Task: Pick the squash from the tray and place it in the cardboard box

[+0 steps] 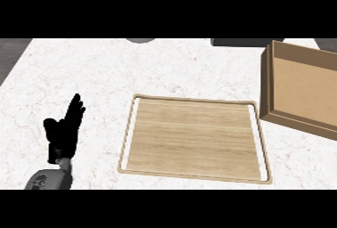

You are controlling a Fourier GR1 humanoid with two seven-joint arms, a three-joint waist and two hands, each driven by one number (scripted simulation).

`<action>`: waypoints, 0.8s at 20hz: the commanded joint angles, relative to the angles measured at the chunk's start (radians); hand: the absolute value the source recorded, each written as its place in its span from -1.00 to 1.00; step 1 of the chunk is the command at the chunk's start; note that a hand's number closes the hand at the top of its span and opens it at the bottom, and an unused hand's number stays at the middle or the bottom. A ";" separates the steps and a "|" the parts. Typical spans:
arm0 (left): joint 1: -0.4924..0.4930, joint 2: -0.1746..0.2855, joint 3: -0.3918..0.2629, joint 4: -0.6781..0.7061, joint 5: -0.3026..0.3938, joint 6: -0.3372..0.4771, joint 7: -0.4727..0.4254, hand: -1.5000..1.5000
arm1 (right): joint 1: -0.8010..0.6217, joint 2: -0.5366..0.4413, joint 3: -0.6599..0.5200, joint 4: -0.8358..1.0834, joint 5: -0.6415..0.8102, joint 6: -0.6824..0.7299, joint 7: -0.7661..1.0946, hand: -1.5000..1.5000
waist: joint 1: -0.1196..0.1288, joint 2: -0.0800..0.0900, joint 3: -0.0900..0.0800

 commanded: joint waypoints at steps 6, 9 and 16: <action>-0.040 0.021 0.009 -0.028 -0.006 -0.010 0.072 0.00 | -0.267 0.146 0.105 0.490 0.187 -0.118 -0.131 1.00 | 0.003 0.001 0.001; -0.034 -0.012 -0.009 0.011 -0.025 0.002 0.015 0.00 | -0.354 0.162 0.099 0.676 0.194 -0.084 -0.159 -1.00 | 0.014 0.006 0.001; 0.036 -0.033 -0.004 0.017 -0.020 -0.004 -0.059 0.00 | -0.443 0.188 -0.012 0.881 0.078 -0.001 -0.395 -1.00 | 0.011 0.006 0.002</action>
